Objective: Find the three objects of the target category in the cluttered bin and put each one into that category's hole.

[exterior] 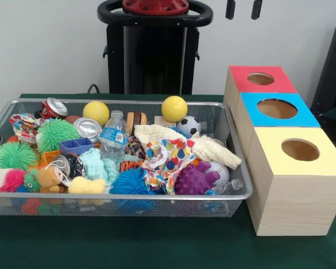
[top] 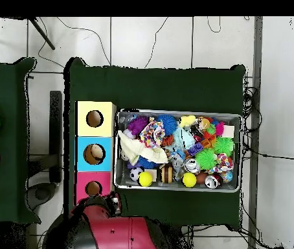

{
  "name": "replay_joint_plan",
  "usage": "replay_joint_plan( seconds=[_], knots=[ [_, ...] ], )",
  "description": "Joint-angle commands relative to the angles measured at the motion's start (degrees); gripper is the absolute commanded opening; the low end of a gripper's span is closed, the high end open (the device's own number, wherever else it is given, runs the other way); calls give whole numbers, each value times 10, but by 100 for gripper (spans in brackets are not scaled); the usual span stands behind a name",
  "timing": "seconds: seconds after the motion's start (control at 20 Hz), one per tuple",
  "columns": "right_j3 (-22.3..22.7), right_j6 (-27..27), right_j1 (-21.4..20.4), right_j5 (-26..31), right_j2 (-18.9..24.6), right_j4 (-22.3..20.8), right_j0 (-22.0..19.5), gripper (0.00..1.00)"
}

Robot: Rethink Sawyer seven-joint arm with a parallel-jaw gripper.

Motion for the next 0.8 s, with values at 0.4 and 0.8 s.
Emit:
replay_joint_plan(
  seconds=[0.4,0.8],
  knots=[
    [-68,-94,29,37,93,-72,-81,100],
    [-135,-116,66,68,130,-99,-119,100]
  ],
)
